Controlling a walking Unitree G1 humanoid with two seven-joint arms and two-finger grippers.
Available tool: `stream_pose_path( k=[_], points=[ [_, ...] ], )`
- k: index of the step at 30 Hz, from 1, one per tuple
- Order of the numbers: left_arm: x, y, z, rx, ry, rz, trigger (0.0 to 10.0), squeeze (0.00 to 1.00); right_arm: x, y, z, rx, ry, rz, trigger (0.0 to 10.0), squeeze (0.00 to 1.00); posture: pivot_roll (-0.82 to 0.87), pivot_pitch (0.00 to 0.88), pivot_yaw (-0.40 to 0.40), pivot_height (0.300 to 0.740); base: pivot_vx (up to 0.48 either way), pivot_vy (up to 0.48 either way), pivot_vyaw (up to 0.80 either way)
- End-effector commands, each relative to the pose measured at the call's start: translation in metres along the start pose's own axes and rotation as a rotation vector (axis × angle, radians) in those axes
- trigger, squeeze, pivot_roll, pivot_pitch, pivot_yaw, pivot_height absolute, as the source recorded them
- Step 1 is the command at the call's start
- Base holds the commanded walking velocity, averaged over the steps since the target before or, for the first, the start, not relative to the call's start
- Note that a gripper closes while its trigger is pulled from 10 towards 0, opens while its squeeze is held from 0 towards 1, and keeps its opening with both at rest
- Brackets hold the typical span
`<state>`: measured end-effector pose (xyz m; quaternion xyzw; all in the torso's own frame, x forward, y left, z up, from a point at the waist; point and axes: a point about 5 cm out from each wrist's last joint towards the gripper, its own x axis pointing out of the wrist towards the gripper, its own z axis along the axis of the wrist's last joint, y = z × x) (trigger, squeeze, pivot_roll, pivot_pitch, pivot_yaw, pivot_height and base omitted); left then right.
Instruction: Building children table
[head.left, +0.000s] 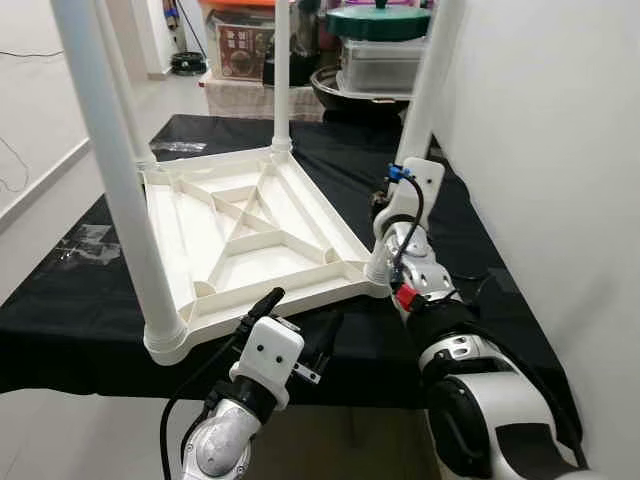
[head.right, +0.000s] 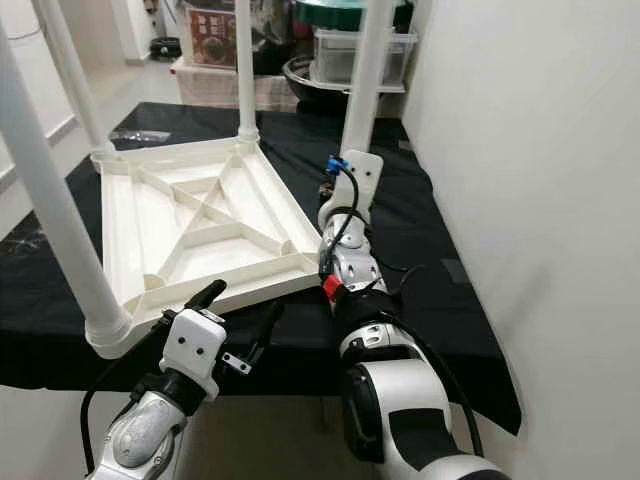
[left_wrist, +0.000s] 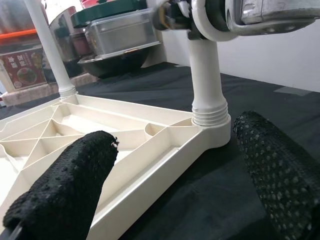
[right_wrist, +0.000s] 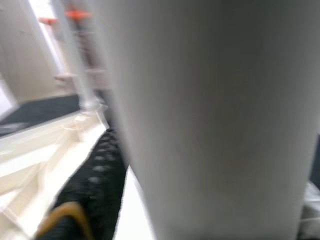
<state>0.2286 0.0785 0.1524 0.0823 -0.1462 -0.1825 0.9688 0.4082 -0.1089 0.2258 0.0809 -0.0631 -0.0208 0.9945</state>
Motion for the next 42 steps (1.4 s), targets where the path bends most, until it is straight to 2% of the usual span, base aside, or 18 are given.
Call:
stream_pose_path(
  k=[1,2,3,5,7,8,9,12,14,16,17,21,25,26,33,37,41,42],
  points=[
    [-0.001,-0.002,-0.005,-0.010,0.025,0.000,10.0,0.00,-0.002,0.008,0.001,-0.009,-0.030,0.109,10.0,1.00,0.07,0.047,-0.086,0.740,0.000,0.000,0.00],
    [-0.001,-0.002,-0.005,-0.010,0.025,0.000,10.0,0.00,-0.002,0.008,0.001,-0.009,-0.030,0.109,10.0,1.00,0.07,0.047,-0.086,0.740,0.000,0.000,0.00],
    [-0.001,-0.002,-0.005,-0.010,0.026,-0.001,10.0,0.00,-0.003,0.007,-0.006,0.036,0.012,0.214,10.0,0.00,0.07,0.046,-0.088,0.740,0.000,0.000,0.00],
    [-0.001,-0.002,-0.005,-0.010,0.026,-0.001,10.0,0.00,-0.005,0.005,-0.010,0.078,0.043,0.282,10.0,0.00,0.07,0.046,-0.088,0.740,0.000,0.000,0.00],
    [-0.001,-0.002,-0.005,-0.008,0.025,0.000,10.0,0.00,-0.013,-0.010,-0.028,0.038,0.163,0.598,10.0,0.00,0.08,0.045,-0.087,0.740,0.000,0.000,0.00],
    [-0.001,-0.002,-0.005,-0.008,0.025,0.000,10.0,0.00,-0.013,-0.010,-0.028,0.038,0.163,0.598,10.0,0.00,0.08,0.045,-0.087,0.740,0.000,0.000,0.00],
    [-0.001,-0.001,-0.005,-0.006,0.024,0.001,10.0,0.00,-0.021,-0.024,-0.034,0.001,0.259,0.832,10.0,0.00,0.08,0.046,-0.087,0.740,0.000,0.000,0.00],
    [-0.001,-0.001,-0.005,-0.006,0.024,0.002,10.0,0.00,-0.022,-0.027,-0.034,-0.001,0.275,0.880,10.0,0.00,0.08,0.047,-0.087,0.740,0.000,0.000,0.00],
    [-0.001,-0.001,-0.005,-0.008,0.024,0.000,10.0,0.00,-0.026,-0.024,-0.027,0.049,0.280,1.018,10.0,0.00,0.09,0.048,-0.089,0.740,0.000,0.000,0.00],
    [-0.001,-0.001,-0.005,-0.008,0.024,0.000,10.0,0.00,-0.026,-0.024,-0.027,0.049,0.280,1.018,10.0,0.00,0.09,0.048,-0.089,0.740,0.000,0.000,0.00],
    [-0.002,-0.002,-0.005,-0.010,0.024,-0.003,10.0,0.00,-0.027,-0.021,-0.022,0.059,0.277,1.100,10.0,0.00,0.09,0.046,-0.093,0.740,0.000,0.000,0.00],
    [-0.002,-0.002,-0.005,-0.009,0.023,-0.005,10.0,0.00,-0.026,-0.015,-0.017,0.050,0.275,1.148,10.0,0.00,0.09,0.044,-0.095,0.740,0.000,0.000,0.00],
    [-0.002,-0.003,-0.005,-0.009,0.023,-0.005,10.0,0.00,-0.026,0.010,-0.009,0.032,0.263,1.258,10.0,0.00,0.09,0.035,-0.100,0.740,0.000,0.000,0.00],
    [-0.002,-0.003,-0.005,-0.009,0.022,-0.005,10.0,0.00,-0.024,0.018,-0.007,0.043,0.249,1.236,0.0,0.00,0.09,0.032,-0.102,0.740,0.000,0.000,0.00],
    [-0.002,-0.005,-0.005,-0.012,0.021,-0.006,10.0,0.00,-0.012,0.022,-0.008,0.060,0.202,0.981,0.0,0.00,0.09,0.023,-0.102,0.740,0.000,0.000,0.00],
    [-0.002,-0.005,-0.005,-0.012,0.020,-0.005,10.0,0.00,-0.009,0.019,-0.009,0.055,0.195,0.912,0.0,0.00,0.09,0.022,-0.101,0.740,0.000,0.000,0.00],
    [-0.002,-0.005,-0.005,-0.009,0.021,-0.008,10.0,0.00,0.001,-0.001,-0.023,-0.020,0.254,0.475,0.0,0.00,0.09,0.026,-0.099,0.740,0.000,0.000,0.00],
    [-0.002,-0.005,-0.005,-0.009,0.021,-0.008,10.0,0.00,0.001,-0.001,-0.023,-0.020,0.254,0.475,0.0,0.00,0.09,0.026,-0.099,0.740,0.000,0.000,0.00]
  ],
)
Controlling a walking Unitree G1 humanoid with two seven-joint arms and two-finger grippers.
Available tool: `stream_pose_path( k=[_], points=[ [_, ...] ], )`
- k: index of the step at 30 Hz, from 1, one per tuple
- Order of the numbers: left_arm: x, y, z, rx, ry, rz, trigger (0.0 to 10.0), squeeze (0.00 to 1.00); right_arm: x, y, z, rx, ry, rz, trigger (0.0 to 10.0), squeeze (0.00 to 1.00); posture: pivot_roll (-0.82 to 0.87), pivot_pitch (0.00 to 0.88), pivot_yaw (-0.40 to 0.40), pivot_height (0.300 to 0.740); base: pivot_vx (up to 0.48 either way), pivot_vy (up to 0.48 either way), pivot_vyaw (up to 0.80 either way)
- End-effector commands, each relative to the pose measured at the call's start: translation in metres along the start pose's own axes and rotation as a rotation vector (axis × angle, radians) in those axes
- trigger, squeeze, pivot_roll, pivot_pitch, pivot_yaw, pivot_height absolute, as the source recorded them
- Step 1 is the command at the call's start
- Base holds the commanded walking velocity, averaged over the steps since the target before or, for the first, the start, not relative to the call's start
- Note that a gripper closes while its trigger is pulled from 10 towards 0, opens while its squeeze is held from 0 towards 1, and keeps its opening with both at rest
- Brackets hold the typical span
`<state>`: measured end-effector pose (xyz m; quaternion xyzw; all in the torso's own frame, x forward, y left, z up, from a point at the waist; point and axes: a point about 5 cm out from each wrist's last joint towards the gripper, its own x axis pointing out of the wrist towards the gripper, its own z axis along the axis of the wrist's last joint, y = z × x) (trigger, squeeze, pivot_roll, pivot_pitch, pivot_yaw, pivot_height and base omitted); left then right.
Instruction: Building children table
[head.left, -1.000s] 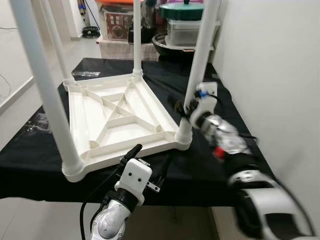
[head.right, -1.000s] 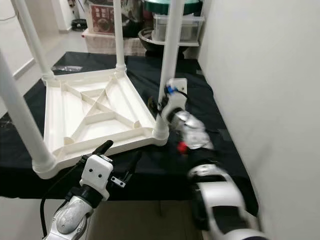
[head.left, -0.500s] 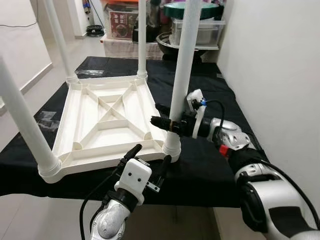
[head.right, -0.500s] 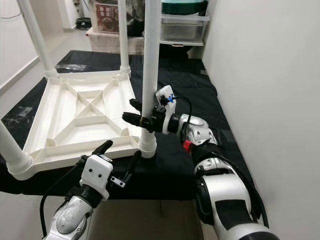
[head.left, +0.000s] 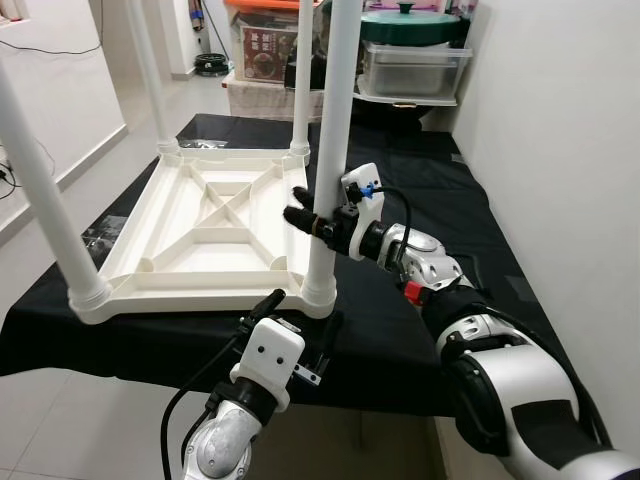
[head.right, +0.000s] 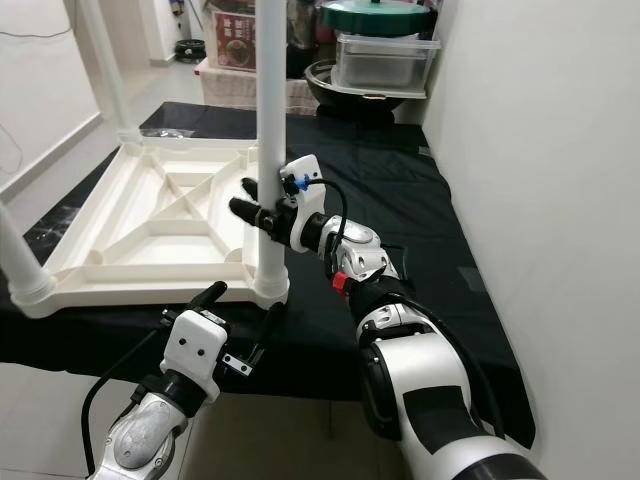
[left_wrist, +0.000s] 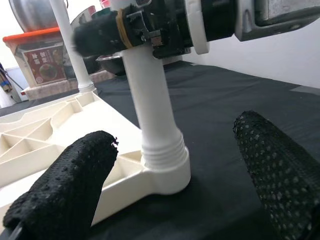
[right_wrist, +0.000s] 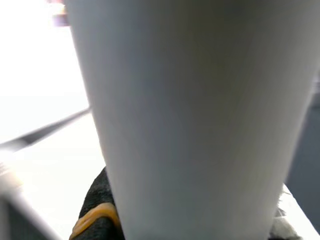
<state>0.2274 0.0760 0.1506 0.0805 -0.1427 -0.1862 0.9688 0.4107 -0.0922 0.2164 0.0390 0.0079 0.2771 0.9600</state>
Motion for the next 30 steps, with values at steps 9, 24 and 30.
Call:
stream_pose_path(
  k=[9,24,30],
  points=[
    [0.000,-0.001,-0.004,0.002,0.018,-0.004,10.0,0.00,-0.024,-0.044,-0.009,0.093,0.012,-0.842,0.0,0.00,0.08,0.036,-0.091,0.740,0.000,0.000,0.00],
    [0.002,-0.002,-0.005,0.002,0.021,0.001,10.0,0.00,-0.002,-0.003,0.004,0.077,-0.158,-0.419,10.0,0.00,0.08,0.038,-0.106,0.740,0.000,0.000,0.00],
    [0.002,-0.002,-0.005,0.001,0.017,-0.002,10.0,0.00,-0.017,0.001,-0.022,0.046,0.033,0.218,10.0,0.00,0.08,0.040,-0.102,0.740,0.000,0.000,0.00]
  ],
)
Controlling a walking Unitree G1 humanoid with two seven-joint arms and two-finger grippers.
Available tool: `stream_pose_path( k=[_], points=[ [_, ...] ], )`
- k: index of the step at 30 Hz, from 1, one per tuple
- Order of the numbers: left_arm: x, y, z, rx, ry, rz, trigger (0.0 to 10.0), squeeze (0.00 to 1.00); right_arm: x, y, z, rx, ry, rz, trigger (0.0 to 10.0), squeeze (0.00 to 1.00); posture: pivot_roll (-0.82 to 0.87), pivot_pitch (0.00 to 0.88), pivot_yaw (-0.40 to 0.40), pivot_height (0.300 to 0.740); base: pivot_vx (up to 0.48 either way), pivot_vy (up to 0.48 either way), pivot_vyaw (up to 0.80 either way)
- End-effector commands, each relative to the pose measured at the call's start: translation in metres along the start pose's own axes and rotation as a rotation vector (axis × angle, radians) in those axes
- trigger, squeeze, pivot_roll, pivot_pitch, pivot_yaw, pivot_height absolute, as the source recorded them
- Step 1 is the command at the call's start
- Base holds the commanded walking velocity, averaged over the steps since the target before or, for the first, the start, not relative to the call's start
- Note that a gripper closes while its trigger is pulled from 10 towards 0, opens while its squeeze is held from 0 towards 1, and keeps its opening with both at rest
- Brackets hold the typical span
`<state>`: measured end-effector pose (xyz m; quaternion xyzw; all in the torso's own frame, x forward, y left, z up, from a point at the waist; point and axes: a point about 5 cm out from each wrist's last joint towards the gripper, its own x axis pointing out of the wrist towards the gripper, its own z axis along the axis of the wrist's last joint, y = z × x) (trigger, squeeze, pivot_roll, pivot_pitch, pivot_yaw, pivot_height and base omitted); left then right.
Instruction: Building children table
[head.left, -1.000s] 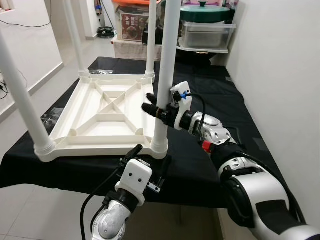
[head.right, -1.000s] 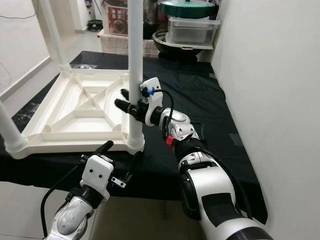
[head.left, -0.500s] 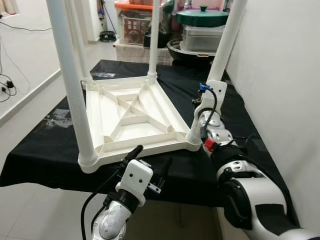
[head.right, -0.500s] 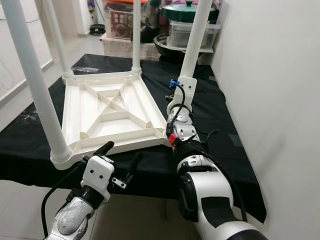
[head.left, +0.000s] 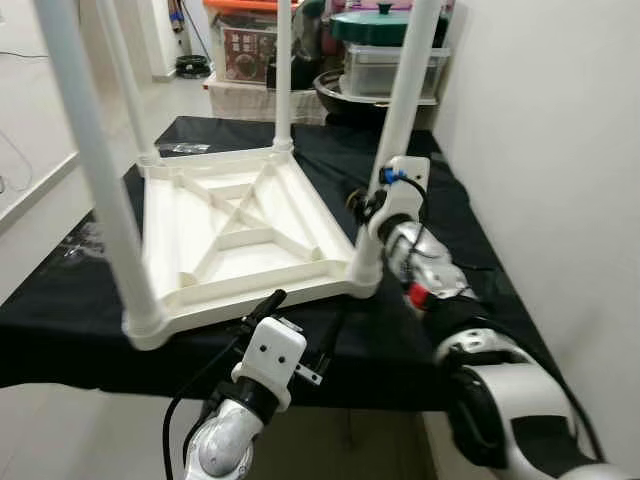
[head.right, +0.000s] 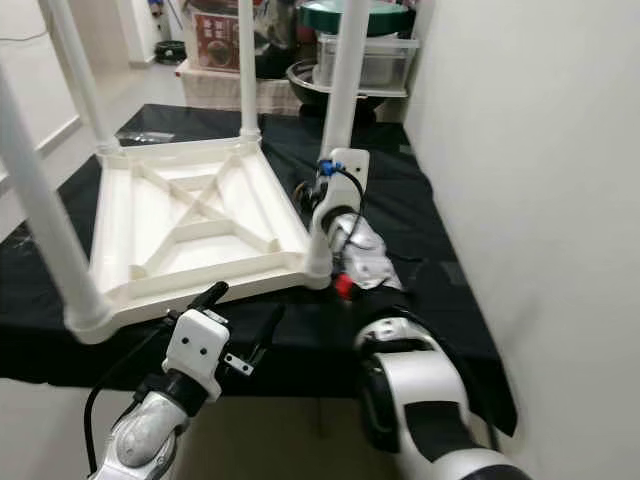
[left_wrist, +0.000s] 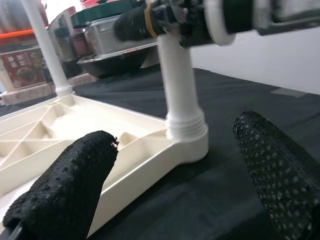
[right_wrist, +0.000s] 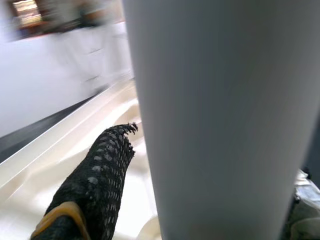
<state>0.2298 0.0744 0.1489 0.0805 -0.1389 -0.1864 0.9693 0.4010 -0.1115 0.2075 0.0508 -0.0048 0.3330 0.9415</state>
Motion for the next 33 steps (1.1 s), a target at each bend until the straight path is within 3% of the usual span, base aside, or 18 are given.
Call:
stream_pose_path(
  k=[1,5,9,10,11,17,19,20,23,24,25,27,28,29,31,33],
  points=[
    [0.000,-0.001,-0.002,0.003,0.010,0.000,10.0,0.00,-0.001,0.012,-0.016,0.040,0.080,0.166,10.0,0.00,0.08,0.038,-0.102,0.740,0.000,0.000,0.00],
    [0.000,-0.001,-0.002,0.003,0.011,-0.001,10.0,0.00,-0.009,0.013,-0.012,-0.010,0.111,0.359,10.0,0.00,0.08,0.039,-0.106,0.740,0.000,0.000,0.00],
    [0.000,-0.001,-0.002,0.004,0.010,0.001,10.0,0.00,-0.007,0.015,-0.009,-0.008,0.105,0.375,10.0,0.00,0.09,0.039,-0.108,0.740,0.000,0.000,0.00],
    [0.000,-0.001,-0.002,0.004,0.010,0.002,10.0,0.00,-0.005,0.017,-0.009,-0.012,0.105,0.373,7.8,0.00,0.09,0.038,-0.106,0.740,0.000,0.000,0.00],
    [0.000,-0.001,-0.002,0.004,0.011,0.001,10.0,0.00,-0.001,0.018,-0.010,0.008,0.091,0.341,0.0,0.00,0.08,0.042,-0.104,0.740,0.000,0.000,0.00],
    [-0.001,-0.001,-0.003,0.004,0.012,0.000,10.0,0.00,0.002,0.022,-0.012,0.032,0.052,0.295,0.0,0.00,0.09,0.038,-0.104,0.740,0.000,0.000,0.00],
    [-0.001,-0.001,-0.003,0.005,0.012,0.000,10.0,0.00,0.002,0.017,-0.015,0.037,0.043,0.181,0.0,0.00,0.08,0.035,-0.104,0.740,0.000,0.000,0.00],
    [-0.001,-0.001,-0.003,0.005,0.012,0.000,10.0,0.00,0.002,0.017,-0.015,0.037,0.043,0.181,0.0,0.00,0.08,0.035,-0.104,0.740,0.000,0.000,0.00],
    [-0.001,-0.001,-0.003,0.004,0.012,-0.001,10.0,0.00,0.001,0.001,-0.017,0.042,0.047,-0.113,0.0,0.00,0.08,0.031,-0.104,0.740,0.000,0.000,0.00],
    [-0.001,-0.001,-0.003,0.004,0.013,-0.001,10.0,0.00,-0.003,-0.010,-0.015,0.026,0.037,-0.291,0.0,0.00,0.08,0.030,-0.099,0.740,0.000,0.000,0.00],
    [-0.001,-0.001,-0.003,0.004,0.013,-0.001,10.0,0.00,-0.003,-0.010,-0.015,0.026,0.037,-0.291,0.0,0.00,0.08,0.030,-0.099,0.740,0.000,0.000,0.00],
    [-0.001,-0.002,-0.004,0.006,0.015,-0.002,10.0,0.00,-0.014,-0.026,-0.012,-0.001,0.014,-0.562,0.0,0.00,0.07,0.027,-0.098,0.740,0.000,0.000,0.00],
    [-0.001,-0.002,-0.004,0.006,0.015,-0.002,10.0,0.00,-0.014,-0.026,-0.012,-0.001,0.014,-0.562,0.0,0.00,0.07,0.027,-0.098,0.740,0.000,0.000,0.00],
    [-0.001,-0.001,-0.004,0.006,0.015,-0.002,10.0,0.00,-0.022,-0.032,-0.010,-0.021,-0.003,-0.713,0.0,0.00,0.08,0.025,-0.098,0.740,0.000,0.000,0.00],
    [-0.001,-0.002,-0.004,0.007,0.016,-0.004,10.0,0.00,-0.034,-0.035,-0.011,-0.029,-0.023,-0.894,0.0,0.00,0.07,0.022,-0.098,0.740,0.000,0.000,0.00],
    [-0.001,-0.002,-0.004,0.007,0.016,-0.004,10.0,0.00,-0.038,-0.034,-0.012,-0.027,-0.030,-0.957,0.0,0.00,0.07,0.022,-0.098,0.740,0.000,0.000,0.00]
  ],
)
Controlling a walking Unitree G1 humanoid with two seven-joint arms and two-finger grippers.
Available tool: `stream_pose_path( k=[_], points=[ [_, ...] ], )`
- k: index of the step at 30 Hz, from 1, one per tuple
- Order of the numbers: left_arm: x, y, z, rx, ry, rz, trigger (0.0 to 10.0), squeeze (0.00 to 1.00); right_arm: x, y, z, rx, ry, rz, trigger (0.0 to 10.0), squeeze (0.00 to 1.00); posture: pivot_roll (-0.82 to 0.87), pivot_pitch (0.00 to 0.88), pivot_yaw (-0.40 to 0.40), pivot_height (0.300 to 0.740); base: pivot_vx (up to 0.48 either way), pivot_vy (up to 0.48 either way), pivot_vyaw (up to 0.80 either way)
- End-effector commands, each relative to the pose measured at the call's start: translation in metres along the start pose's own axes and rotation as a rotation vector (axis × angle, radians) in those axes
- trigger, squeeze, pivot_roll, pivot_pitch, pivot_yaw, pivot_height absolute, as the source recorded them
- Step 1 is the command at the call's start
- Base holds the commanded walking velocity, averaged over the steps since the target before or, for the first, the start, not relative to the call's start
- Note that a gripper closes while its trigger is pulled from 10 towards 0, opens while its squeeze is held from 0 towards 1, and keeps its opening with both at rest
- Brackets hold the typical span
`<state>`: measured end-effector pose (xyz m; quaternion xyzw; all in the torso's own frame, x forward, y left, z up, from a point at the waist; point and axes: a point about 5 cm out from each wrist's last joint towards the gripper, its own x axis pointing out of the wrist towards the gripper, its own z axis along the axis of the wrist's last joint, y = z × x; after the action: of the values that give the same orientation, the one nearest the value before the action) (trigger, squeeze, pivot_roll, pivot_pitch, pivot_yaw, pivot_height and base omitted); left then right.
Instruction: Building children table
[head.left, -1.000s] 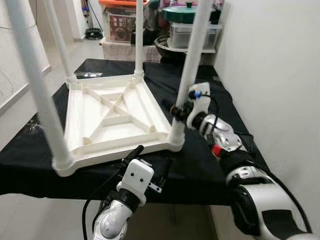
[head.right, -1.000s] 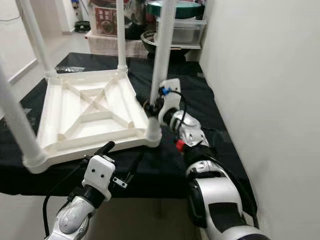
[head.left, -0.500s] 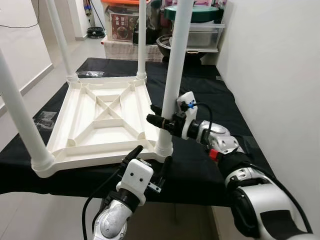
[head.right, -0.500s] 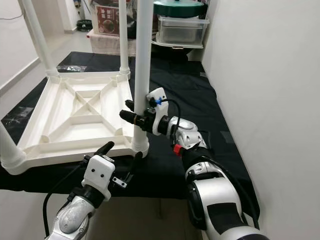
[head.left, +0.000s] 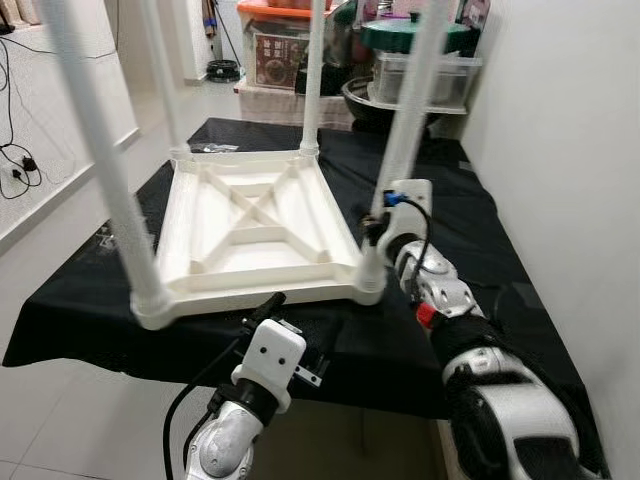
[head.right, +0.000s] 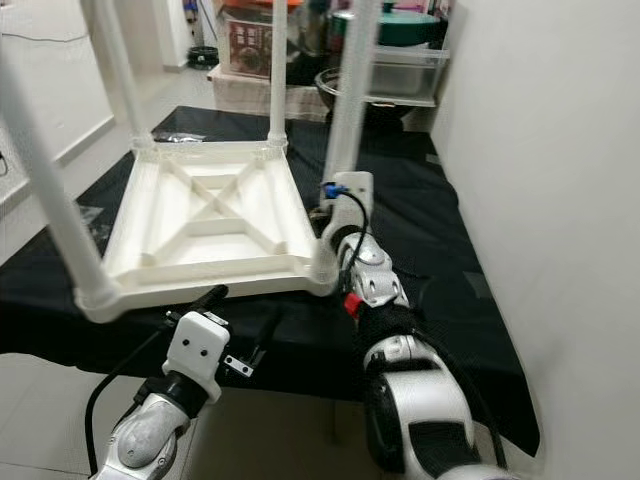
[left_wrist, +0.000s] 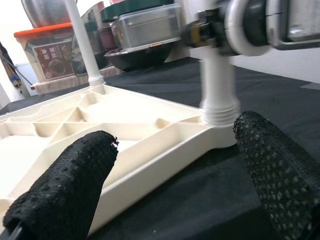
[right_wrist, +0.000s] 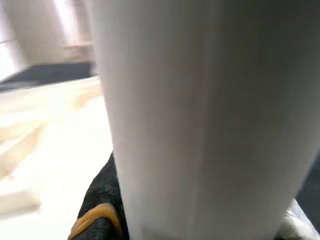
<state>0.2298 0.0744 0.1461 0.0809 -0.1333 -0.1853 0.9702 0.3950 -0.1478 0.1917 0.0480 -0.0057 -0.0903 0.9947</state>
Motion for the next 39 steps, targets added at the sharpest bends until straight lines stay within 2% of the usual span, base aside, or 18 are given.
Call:
stream_pose_path(
  k=[1,2,3,4,5,6,7,8,13,14,17,19,25,30,33,34,35,39],
  points=[
    [0.000,-0.002,-0.002,0.009,0.005,-0.007,10.0,0.00,-0.004,-0.012,-0.002,-0.012,0.018,-0.125,0.0,0.00,0.07,0.022,-0.098,0.740,0.000,0.000,0.00],
    [0.000,-0.002,-0.002,0.009,0.005,-0.007,10.0,0.00,-0.004,-0.012,-0.002,-0.012,0.018,-0.125,0.0,0.00,0.07,0.022,-0.098,0.740,0.000,0.000,0.00],
    [0.000,-0.002,-0.002,0.009,0.005,-0.007,10.0,0.00,-0.007,-0.006,-0.005,0.001,0.028,-0.108,4.4,0.00,0.08,0.015,-0.098,0.740,0.000,0.000,0.00],
    [0.000,-0.002,-0.002,0.009,0.005,-0.007,10.0,0.00,-0.007,-0.006,-0.005,0.001,0.028,-0.108,4.4,0.00,0.08,0.015,-0.098,0.740,0.000,0.000,0.00],
    [0.000,-0.002,-0.002,0.009,0.006,-0.007,10.0,0.00,-0.009,0.002,-0.007,-0.002,0.031,-0.061,10.0,0.00,0.08,0.015,-0.099,0.740,0.000,0.000,0.00],
    [0.000,-0.002,-0.002,0.008,0.007,-0.008,10.0,0.00,-0.010,0.014,-0.008,-0.003,0.023,0.022,10.0,0.08,0.08,0.013,-0.094,0.740,0.000,0.000,0.00],
    [0.000,-0.002,-0.002,0.008,0.007,-0.009,10.0,0.00,-0.011,0.021,-0.007,-0.009,0.006,0.088,10.0,1.00,0.07,0.014,-0.097,0.740,0.000,0.000,0.00],
    [0.000,-0.002,-0.003,0.009,0.007,-0.009,10.0,0.00,-0.011,0.031,-0.005,-0.013,-0.017,0.181,10.0,1.00,0.08,0.017,-0.102,0.740,0.000,0.000,0.00],
    [0.000,-0.002,-0.002,0.009,0.007,-0.008,10.0,0.00,-0.010,0.040,-0.003,-0.034,-0.030,0.341,10.0,1.00,0.08,0.021,-0.106,0.740,0.000,0.000,0.00],
    [0.001,-0.002,-0.002,0.009,0.007,-0.006,10.0,0.00,-0.009,0.043,-0.003,0.012,0.018,0.448,10.0,0.00,0.08,0.021,-0.105,0.740,0.000,0.000,0.00],
    [0.001,-0.002,-0.002,0.009,0.006,-0.004,10.0,0.00,-0.009,0.042,-0.004,0.029,0.068,0.606,10.0,0.00,0.08,0.022,-0.103,0.740,0.000,0.000,0.00],
    [0.001,-0.002,-0.002,0.009,0.006,-0.004,10.0,0.00,-0.009,0.042,-0.004,0.029,0.068,0.606,10.0,0.00,0.08,0.022,-0.103,0.740,0.000,0.000,0.00],
    [0.001,-0.002,-0.002,0.008,0.006,-0.006,10.0,0.00,-0.022,0.031,-0.016,-0.070,0.235,1.097,10.0,0.00,0.08,0.028,-0.107,0.740,0.000,0.000,0.00],
    [0.001,-0.002,-0.001,0.010,0.006,-0.005,10.0,0.00,-0.026,0.036,-0.002,-0.008,0.201,1.296,10.0,0.00,0.09,0.033,-0.107,0.740,0.000,0.000,0.00],
    [0.001,-0.002,-0.001,0.011,0.007,-0.005,10.0,0.00,-0.026,0.039,0.001,0.003,0.194,1.329,10.0,0.00,0.09,0.033,-0.107,0.740,0.000,0.000,0.00],
    [0.001,-0.002,-0.001,0.012,0.007,-0.005,10.0,0.00,-0.026,0.041,0.001,0.001,0.194,1.342,6.7,0.00,0.09,0.035,-0.107,0.740,0.000,0.000,0.00],
    [0.001,-0.002,-0.001,0.011,0.008,-0.004,10.0,0.00,-0.025,0.042,0.002,0.020,0.197,1.341,0.0,0.00,0.09,0.035,-0.107,0.740,0.000,0.000,0.00],
    [0.001,-0.002,-0.001,0.011,0.009,-0.006,10.0,0.00,-0.017,0.042,0.001,0.005,0.184,1.209,0.0,0.00,0.09,0.036,-0.109,0.740,0.000,0.000,0.00]
  ],
)
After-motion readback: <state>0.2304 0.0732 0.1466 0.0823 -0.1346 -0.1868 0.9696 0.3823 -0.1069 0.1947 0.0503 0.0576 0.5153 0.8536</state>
